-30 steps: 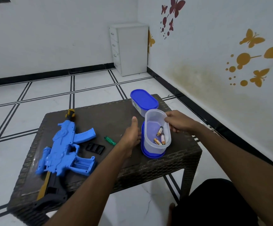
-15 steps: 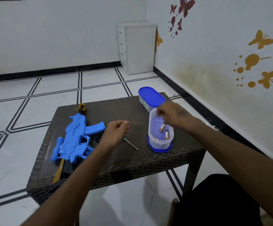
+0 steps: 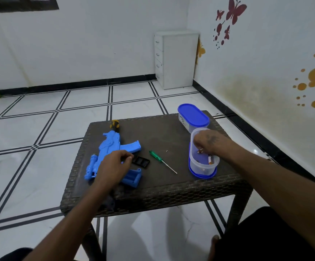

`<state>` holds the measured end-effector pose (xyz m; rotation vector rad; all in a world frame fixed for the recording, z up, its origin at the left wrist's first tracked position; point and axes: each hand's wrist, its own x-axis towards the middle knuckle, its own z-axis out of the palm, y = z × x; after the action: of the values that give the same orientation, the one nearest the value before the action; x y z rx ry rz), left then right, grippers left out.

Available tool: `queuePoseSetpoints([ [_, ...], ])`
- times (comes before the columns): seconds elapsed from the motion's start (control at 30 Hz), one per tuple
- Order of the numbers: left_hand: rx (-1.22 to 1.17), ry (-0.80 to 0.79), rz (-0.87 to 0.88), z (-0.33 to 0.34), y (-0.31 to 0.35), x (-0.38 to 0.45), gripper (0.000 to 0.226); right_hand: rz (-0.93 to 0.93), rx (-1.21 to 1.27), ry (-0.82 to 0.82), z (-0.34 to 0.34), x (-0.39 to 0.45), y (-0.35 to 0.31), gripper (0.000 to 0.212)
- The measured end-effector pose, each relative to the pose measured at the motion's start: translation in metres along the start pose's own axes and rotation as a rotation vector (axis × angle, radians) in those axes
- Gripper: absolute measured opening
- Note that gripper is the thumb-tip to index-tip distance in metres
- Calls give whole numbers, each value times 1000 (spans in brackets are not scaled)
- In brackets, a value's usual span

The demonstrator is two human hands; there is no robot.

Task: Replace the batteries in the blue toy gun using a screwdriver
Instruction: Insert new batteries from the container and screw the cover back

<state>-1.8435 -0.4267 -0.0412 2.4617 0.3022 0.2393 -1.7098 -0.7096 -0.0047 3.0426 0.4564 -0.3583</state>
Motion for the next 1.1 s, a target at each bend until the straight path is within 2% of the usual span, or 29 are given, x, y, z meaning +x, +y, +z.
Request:
queuePoseSetpoints([
  [0.03,25,32,-8,-3,-5,-2,16,-90,0,89,0,-1,4,10],
  [0.17,241,132,-8,-17,-24,-6,19,-209,-59,207,-7,-22,5,15],
  [0.3,265,66,-88,-20,-45,-6,33,-151,-69,279,-17,-20,-7,6],
  [0.37,224,27,-117,-20,-53,-8,37,-198,-50,353,-22,-22,-19,14],
  [0.43,199,1,-98,-21,-57,-10,42,-270,109,382,-27,-30,-42,23],
  [0.6,178,-29,-62,-26,-60,-14,50,-333,790,274,-9,-54,-113,18],
  [0.73,200,-28,-55,-24,-61,-18,53,-339,1012,141,21,-58,-150,20],
  [0.9,197,15,-59,-23,-59,-18,50,-347,1099,46,49,-52,-161,29],
  [1.1,294,-28,-118,-23,-52,-12,45,-330,951,63,56,-48,-167,29],
])
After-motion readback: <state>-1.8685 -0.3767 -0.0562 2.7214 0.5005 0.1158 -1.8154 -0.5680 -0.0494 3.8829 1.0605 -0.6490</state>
